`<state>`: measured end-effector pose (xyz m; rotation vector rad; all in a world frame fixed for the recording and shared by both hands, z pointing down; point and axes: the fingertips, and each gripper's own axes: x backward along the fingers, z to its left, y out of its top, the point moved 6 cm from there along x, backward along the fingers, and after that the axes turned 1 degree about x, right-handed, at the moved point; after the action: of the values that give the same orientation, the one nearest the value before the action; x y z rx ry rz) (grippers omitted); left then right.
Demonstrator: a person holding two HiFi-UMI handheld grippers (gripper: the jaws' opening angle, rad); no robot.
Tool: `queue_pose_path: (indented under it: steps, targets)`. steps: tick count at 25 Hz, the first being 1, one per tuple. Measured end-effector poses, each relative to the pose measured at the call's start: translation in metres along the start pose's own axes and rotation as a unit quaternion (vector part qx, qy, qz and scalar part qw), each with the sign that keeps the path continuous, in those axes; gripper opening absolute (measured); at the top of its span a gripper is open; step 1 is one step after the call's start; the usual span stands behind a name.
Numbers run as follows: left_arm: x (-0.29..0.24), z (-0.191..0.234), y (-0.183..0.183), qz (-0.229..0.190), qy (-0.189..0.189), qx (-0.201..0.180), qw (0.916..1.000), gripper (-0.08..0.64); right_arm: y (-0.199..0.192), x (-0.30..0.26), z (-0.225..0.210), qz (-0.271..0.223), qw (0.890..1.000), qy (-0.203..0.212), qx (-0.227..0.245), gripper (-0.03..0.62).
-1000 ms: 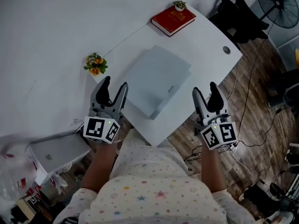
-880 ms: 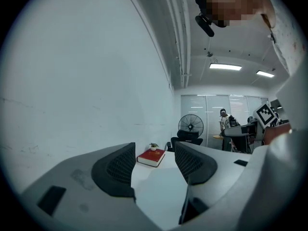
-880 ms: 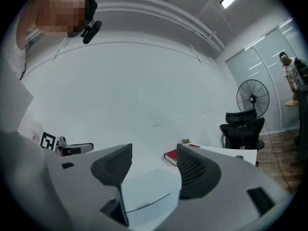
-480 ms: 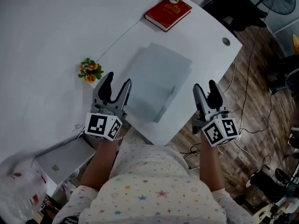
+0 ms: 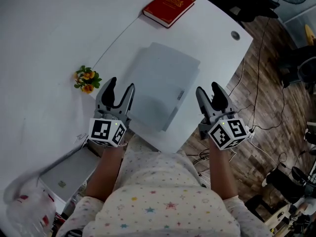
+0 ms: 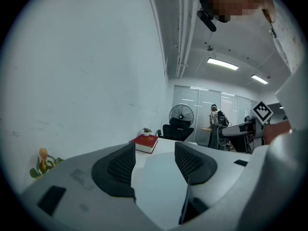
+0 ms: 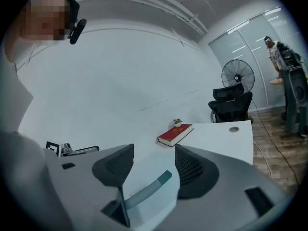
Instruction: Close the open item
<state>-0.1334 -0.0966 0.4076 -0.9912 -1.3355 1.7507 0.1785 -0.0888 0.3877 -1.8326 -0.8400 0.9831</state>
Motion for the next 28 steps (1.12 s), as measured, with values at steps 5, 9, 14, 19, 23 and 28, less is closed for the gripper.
queue_pose_path:
  steps: [5, 9, 14, 19, 23, 28]
  targets:
    - [-0.008, 0.006, -0.018, 0.022, -0.001, 0.006, 0.9997, 0.236, -0.016, -0.019, -0.006, 0.026, 1.0, -0.001, -0.005, 0.237]
    - [-0.014, 0.01, -0.032, 0.047, -0.005, 0.009, 0.9988, 0.236, -0.027, -0.034, -0.013, 0.043, 0.998, 0.01, -0.034, 0.224]
    - [-0.021, 0.016, -0.047, 0.072, -0.012, 0.019, 0.9972, 0.235, -0.048, -0.054, -0.016, 0.083, 0.993, 0.031, -0.072, 0.223]
    - [-0.024, 0.019, -0.053, 0.082, -0.014, 0.02, 0.9964, 0.235, -0.062, -0.065, -0.024, 0.105, 0.989, 0.017, -0.106, 0.262]
    - [-0.025, 0.022, -0.056, 0.087, -0.014, 0.019, 0.996, 0.236, -0.064, -0.07, -0.024, 0.107, 0.986, 0.025, -0.124, 0.236]
    - [-0.025, 0.023, -0.059, 0.093, -0.016, 0.017, 0.9954, 0.236, -0.061, -0.073, -0.022, 0.109, 0.986, 0.026, -0.124, 0.187]
